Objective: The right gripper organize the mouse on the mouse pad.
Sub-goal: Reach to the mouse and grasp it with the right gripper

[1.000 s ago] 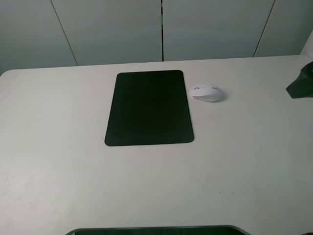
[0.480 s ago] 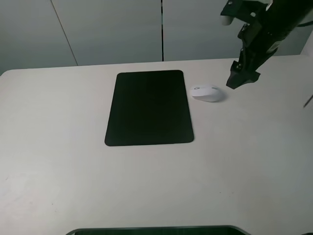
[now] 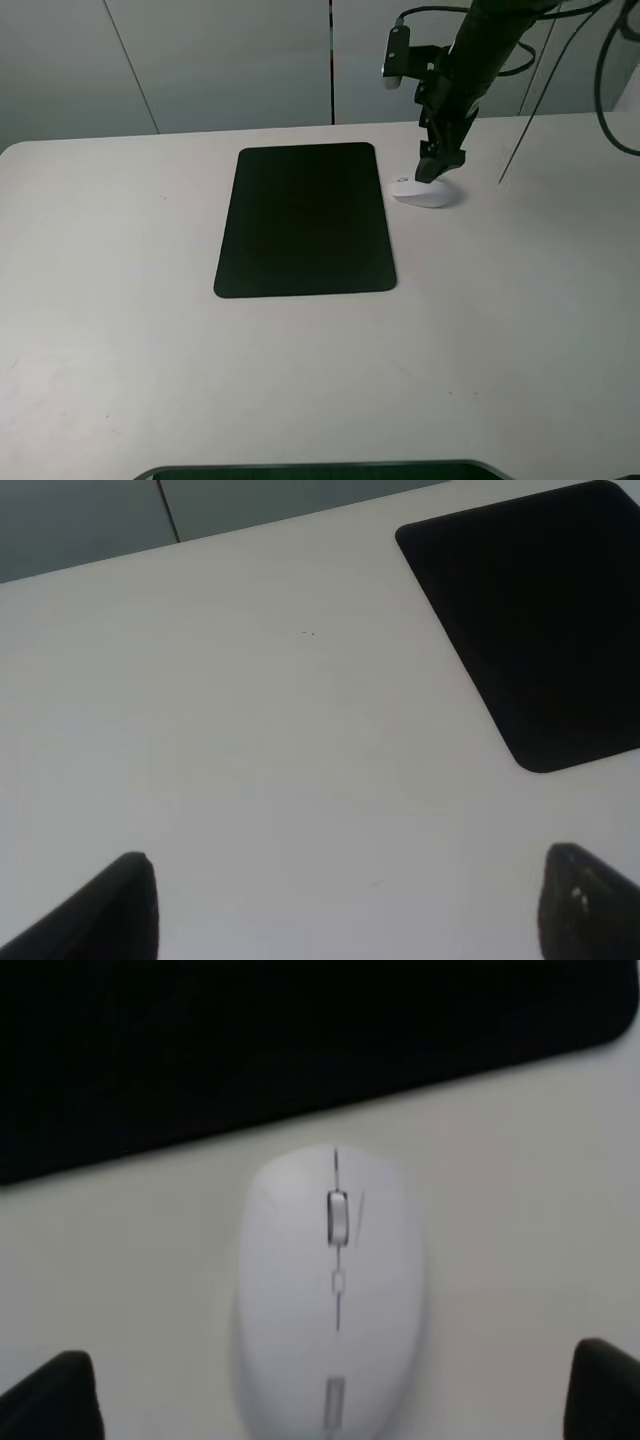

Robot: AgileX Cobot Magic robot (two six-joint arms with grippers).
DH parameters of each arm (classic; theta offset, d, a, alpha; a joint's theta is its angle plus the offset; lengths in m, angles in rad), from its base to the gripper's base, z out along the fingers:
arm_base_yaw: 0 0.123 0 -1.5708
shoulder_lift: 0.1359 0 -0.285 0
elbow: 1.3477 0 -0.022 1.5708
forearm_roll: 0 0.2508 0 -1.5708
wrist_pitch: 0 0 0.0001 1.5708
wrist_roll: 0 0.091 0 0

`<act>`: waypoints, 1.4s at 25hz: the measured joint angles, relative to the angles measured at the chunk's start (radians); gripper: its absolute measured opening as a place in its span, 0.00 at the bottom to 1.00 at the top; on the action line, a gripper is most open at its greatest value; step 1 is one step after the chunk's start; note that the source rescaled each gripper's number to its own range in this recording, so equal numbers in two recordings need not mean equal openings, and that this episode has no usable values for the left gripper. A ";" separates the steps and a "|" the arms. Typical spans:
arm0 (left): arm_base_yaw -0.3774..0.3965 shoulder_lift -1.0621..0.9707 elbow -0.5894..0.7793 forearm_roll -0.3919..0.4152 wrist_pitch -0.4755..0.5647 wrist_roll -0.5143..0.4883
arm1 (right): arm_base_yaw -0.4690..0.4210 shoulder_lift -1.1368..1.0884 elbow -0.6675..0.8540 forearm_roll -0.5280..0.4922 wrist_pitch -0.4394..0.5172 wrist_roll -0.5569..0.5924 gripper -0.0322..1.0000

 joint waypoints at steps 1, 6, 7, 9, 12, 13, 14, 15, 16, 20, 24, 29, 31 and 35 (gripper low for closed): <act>0.000 0.000 0.000 0.000 0.000 0.000 | 0.000 0.024 -0.019 0.006 0.010 -0.011 1.00; 0.000 0.000 0.000 0.000 0.000 0.000 | 0.000 0.111 -0.099 0.026 0.044 -0.053 1.00; 0.000 0.000 0.000 0.000 0.000 0.000 | -0.002 0.122 -0.111 0.026 0.051 -0.057 1.00; 0.000 0.000 0.000 0.000 0.000 0.000 | -0.006 0.140 -0.128 0.026 0.065 -0.059 1.00; 0.000 0.000 0.000 0.000 0.000 0.000 | -0.019 0.162 -0.134 0.028 0.074 -0.061 1.00; 0.000 0.000 0.000 0.000 0.000 0.000 | -0.024 0.170 -0.134 0.028 0.076 -0.061 1.00; 0.000 0.000 0.000 0.000 0.000 0.000 | -0.029 0.177 -0.134 0.028 0.076 -0.061 1.00; 0.000 0.000 0.000 0.000 0.000 0.000 | -0.036 0.184 -0.134 0.025 0.076 -0.061 1.00; 0.000 0.000 0.000 0.000 0.000 0.000 | -0.040 0.191 -0.134 0.025 0.076 -0.061 1.00; 0.000 0.000 0.000 0.000 0.000 0.000 | -0.051 0.203 -0.134 0.014 0.064 -0.056 1.00; 0.000 0.000 0.000 0.000 0.000 0.000 | -0.051 0.230 -0.134 0.007 0.040 -0.053 1.00; 0.000 0.000 0.000 0.000 0.000 0.000 | -0.051 0.247 -0.134 0.007 0.033 -0.053 1.00; 0.000 0.000 0.000 0.000 0.000 0.000 | -0.051 0.248 -0.134 0.007 0.033 -0.053 1.00; 0.000 0.000 0.000 0.000 0.000 0.000 | -0.051 0.248 -0.134 0.007 0.031 -0.053 1.00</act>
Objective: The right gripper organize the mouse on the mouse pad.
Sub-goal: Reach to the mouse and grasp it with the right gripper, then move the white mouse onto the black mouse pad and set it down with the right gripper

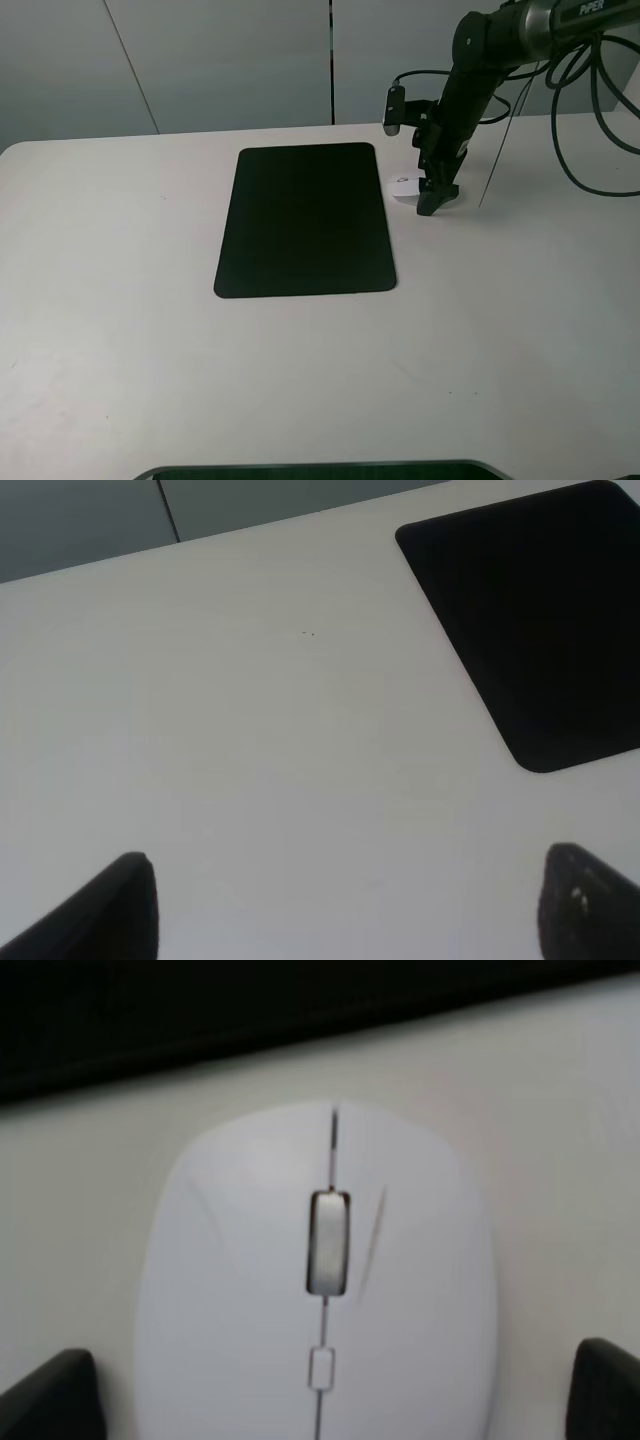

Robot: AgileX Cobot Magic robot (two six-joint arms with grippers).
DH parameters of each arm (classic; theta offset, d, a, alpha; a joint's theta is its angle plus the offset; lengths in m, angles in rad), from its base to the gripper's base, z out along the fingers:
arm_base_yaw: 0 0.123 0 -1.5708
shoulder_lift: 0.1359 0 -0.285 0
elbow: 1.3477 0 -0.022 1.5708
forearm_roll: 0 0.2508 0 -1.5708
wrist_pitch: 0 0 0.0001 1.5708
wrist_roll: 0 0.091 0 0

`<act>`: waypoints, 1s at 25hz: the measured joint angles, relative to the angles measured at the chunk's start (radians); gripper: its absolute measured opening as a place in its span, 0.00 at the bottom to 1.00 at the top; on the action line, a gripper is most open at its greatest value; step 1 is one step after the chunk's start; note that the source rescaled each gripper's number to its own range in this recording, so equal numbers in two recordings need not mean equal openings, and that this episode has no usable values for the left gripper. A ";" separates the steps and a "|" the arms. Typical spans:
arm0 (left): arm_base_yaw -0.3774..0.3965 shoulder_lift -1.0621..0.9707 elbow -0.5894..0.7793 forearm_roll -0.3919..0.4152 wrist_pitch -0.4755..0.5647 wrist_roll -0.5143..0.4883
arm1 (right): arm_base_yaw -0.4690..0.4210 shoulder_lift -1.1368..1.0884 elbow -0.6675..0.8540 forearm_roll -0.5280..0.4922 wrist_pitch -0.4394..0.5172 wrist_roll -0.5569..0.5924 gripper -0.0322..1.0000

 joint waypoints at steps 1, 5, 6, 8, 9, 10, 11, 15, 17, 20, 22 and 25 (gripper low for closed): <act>0.000 0.000 0.000 0.000 0.000 0.000 | 0.000 0.000 0.000 0.000 0.000 0.000 0.95; 0.000 0.000 0.000 0.000 0.000 0.000 | 0.000 0.000 0.000 -0.002 -0.005 0.000 0.07; 0.000 0.000 0.000 0.000 0.000 0.000 | 0.000 0.000 -0.001 -0.004 -0.005 -0.002 0.06; 0.000 0.000 0.000 0.000 0.000 0.000 | 0.000 0.001 -0.002 -0.004 -0.005 -0.008 0.06; 0.000 0.000 0.000 0.000 0.000 0.000 | 0.000 0.001 -0.002 -0.004 -0.003 -0.012 0.06; 0.000 0.000 0.000 0.000 0.000 0.000 | 0.000 0.001 -0.002 -0.004 -0.003 -0.014 0.06; 0.000 0.000 0.000 0.000 0.000 0.000 | 0.000 0.002 -0.002 -0.004 -0.003 -0.014 0.06; 0.000 0.000 0.000 0.000 0.000 0.000 | 0.000 0.002 -0.002 -0.004 -0.003 -0.017 0.06; 0.000 0.000 0.000 0.000 0.000 0.000 | 0.000 0.002 -0.002 -0.004 -0.003 -0.019 0.06; 0.000 0.000 0.000 0.000 0.000 0.000 | 0.000 0.002 -0.003 -0.004 -0.005 -0.019 0.06; 0.000 0.000 0.000 0.000 0.000 0.000 | 0.000 0.000 -0.003 0.000 -0.009 -0.015 0.06; 0.000 0.000 0.000 0.000 0.000 0.000 | 0.000 -0.031 -0.003 0.005 -0.012 0.043 0.06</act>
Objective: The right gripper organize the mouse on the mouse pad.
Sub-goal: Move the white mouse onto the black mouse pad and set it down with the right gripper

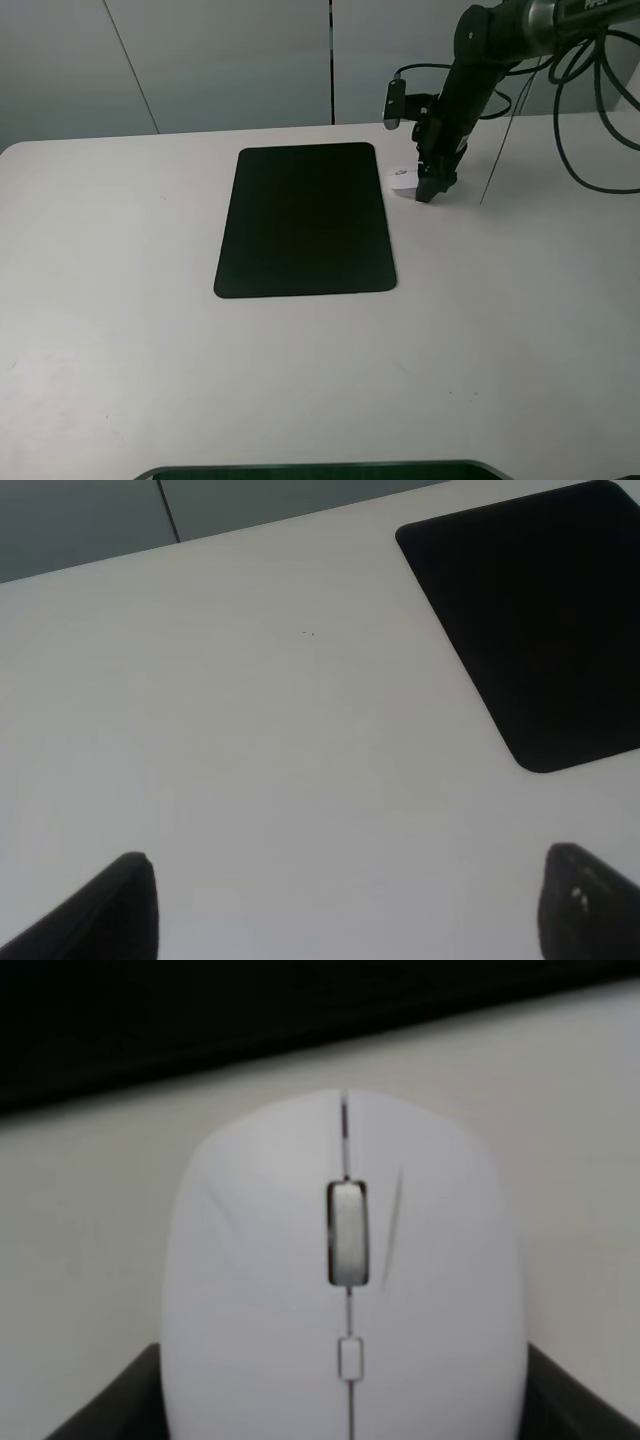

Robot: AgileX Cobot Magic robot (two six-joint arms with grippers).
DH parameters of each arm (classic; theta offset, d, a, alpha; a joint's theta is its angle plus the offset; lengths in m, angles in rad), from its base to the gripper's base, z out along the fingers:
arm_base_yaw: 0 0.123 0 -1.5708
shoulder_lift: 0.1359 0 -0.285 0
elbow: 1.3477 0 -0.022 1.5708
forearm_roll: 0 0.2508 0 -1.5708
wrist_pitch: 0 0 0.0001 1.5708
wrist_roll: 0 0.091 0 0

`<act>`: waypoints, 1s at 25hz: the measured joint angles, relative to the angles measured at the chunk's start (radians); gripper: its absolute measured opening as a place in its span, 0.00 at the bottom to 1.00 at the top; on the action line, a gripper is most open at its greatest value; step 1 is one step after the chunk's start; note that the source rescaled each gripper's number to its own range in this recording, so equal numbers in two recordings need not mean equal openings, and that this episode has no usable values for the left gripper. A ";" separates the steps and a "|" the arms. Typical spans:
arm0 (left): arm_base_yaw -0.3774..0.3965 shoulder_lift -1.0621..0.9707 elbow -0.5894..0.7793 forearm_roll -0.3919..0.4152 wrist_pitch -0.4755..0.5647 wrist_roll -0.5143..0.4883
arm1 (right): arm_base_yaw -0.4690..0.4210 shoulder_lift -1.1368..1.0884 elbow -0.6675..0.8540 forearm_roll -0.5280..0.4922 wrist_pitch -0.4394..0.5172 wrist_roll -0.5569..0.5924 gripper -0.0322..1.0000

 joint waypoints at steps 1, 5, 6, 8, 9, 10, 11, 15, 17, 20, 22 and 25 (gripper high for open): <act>0.000 0.000 0.000 0.000 0.000 0.000 | 0.000 -0.016 0.000 0.005 -0.002 0.033 0.06; 0.000 0.000 0.000 0.000 0.000 0.000 | 0.018 -0.091 0.000 0.005 -0.006 0.292 0.06; 0.000 0.000 0.000 0.000 0.000 0.000 | 0.032 -0.104 -0.002 0.002 -0.006 0.380 0.06; 0.000 0.000 0.000 0.000 0.000 0.000 | 0.062 -0.114 -0.005 -0.010 -0.002 0.563 0.06; 0.000 0.000 0.000 0.000 0.000 0.000 | 0.081 -0.117 -0.005 -0.013 0.003 0.660 0.06; 0.000 0.000 0.000 0.000 0.000 0.000 | 0.101 -0.117 -0.005 -0.022 0.014 0.747 0.06; 0.000 0.000 0.000 0.000 0.000 0.000 | 0.120 -0.117 -0.005 -0.040 0.023 0.828 0.06; 0.000 0.000 0.000 0.000 0.000 0.000 | 0.207 -0.117 -0.005 -0.110 0.031 1.103 0.06; 0.000 0.000 0.000 0.000 0.000 0.000 | 0.253 -0.117 -0.005 -0.134 0.029 1.243 0.06; 0.000 0.000 0.000 0.000 0.000 0.000 | 0.308 -0.117 -0.005 -0.144 0.008 1.411 0.06; 0.000 0.000 0.000 0.000 0.000 0.000 | 0.335 -0.115 -0.005 -0.144 -0.007 1.505 0.06; 0.000 0.000 0.000 0.000 0.000 0.000 | 0.369 -0.106 -0.008 -0.166 -0.030 1.621 0.06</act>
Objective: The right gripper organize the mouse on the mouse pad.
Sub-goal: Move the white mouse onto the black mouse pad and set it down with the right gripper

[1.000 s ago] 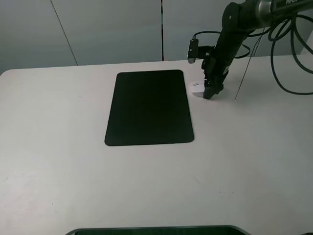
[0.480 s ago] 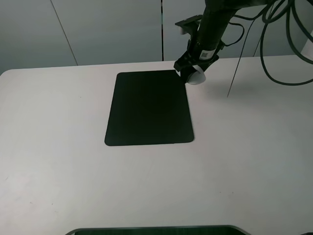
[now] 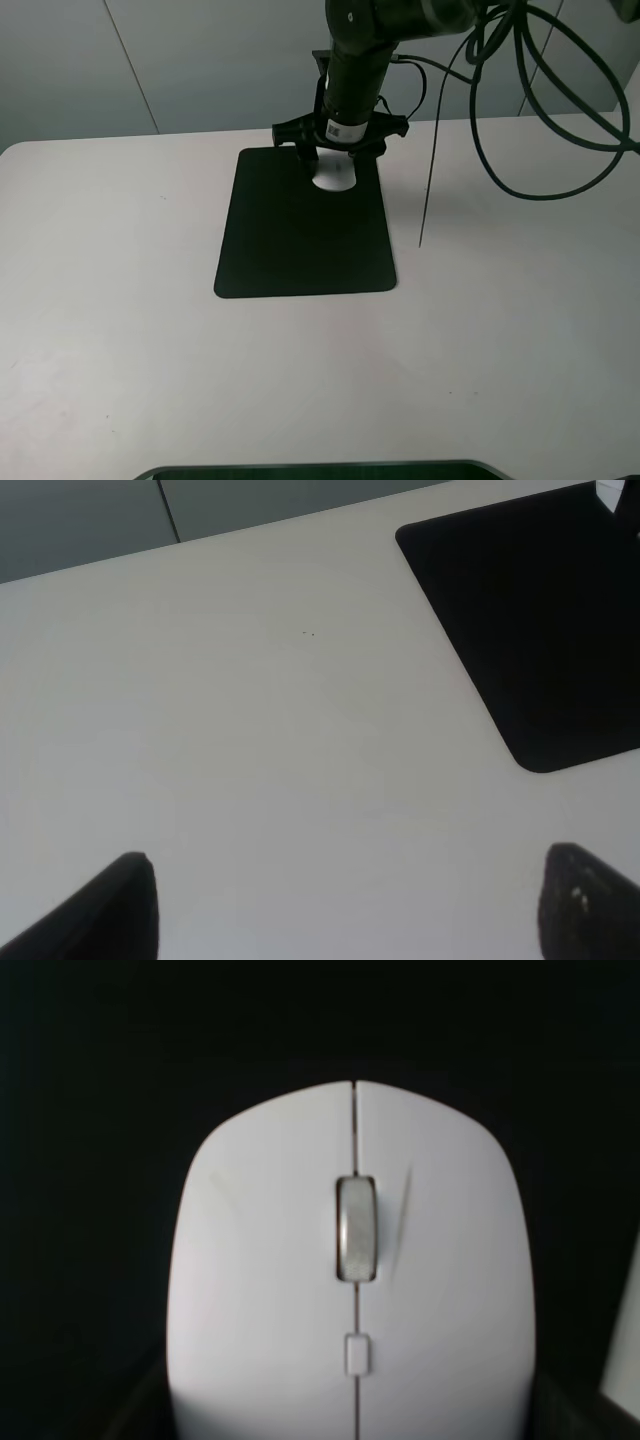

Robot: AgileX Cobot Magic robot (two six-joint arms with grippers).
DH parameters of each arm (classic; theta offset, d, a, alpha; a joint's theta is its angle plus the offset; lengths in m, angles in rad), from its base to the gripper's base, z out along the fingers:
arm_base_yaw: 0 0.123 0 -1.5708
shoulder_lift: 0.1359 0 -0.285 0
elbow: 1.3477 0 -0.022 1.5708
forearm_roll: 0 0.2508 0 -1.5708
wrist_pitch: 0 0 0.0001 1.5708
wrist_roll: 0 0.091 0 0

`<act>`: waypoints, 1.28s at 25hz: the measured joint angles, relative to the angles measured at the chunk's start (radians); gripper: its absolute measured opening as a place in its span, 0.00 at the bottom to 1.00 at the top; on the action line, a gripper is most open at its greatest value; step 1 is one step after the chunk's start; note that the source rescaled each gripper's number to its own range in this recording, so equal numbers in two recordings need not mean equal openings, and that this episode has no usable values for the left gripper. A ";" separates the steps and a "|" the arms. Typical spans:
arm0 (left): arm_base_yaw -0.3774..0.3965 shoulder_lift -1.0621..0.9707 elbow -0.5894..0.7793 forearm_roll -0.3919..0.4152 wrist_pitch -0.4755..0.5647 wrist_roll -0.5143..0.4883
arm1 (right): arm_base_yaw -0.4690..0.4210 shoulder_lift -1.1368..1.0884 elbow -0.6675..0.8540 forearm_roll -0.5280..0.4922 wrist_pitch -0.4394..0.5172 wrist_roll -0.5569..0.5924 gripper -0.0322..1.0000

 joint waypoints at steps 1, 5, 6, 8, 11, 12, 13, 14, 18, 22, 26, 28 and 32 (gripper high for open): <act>0.000 0.000 0.000 0.000 0.000 0.000 | 0.007 0.007 -0.010 -0.011 -0.002 0.031 0.06; 0.000 0.000 0.000 0.000 0.000 0.000 | 0.034 0.073 -0.095 -0.047 0.022 0.109 0.06; 0.000 0.000 0.000 0.000 0.000 0.000 | 0.041 0.093 -0.126 -0.047 0.038 0.120 0.06; 0.000 0.000 0.000 0.000 0.000 0.000 | 0.055 0.131 -0.186 -0.047 0.067 0.140 0.06; 0.000 0.000 0.000 0.000 0.000 0.000 | 0.066 0.182 -0.245 -0.047 0.098 0.174 0.06; 0.000 0.000 0.000 0.000 0.000 0.000 | 0.067 0.194 -0.252 -0.047 0.102 0.184 0.06; 0.000 0.000 0.000 0.000 0.000 0.000 | 0.070 0.207 -0.258 -0.047 0.105 0.198 0.06; 0.000 0.000 0.000 0.000 0.000 0.000 | 0.072 0.218 -0.260 -0.047 0.107 0.213 0.06; 0.000 0.000 0.000 0.000 0.000 0.000 | 0.076 0.249 -0.260 -0.047 0.115 0.237 0.06; 0.000 0.000 0.000 0.000 0.000 0.000 | 0.078 0.262 -0.260 -0.049 0.115 0.241 0.06; 0.000 0.000 0.000 0.000 0.000 0.000 | 0.078 0.275 -0.266 -0.047 0.115 0.243 0.06; 0.000 0.000 0.000 0.000 0.000 0.000 | 0.078 0.276 -0.266 -0.046 0.115 0.243 0.06; 0.000 0.000 0.000 0.000 0.000 0.000 | 0.078 0.276 -0.266 -0.039 0.115 0.243 0.06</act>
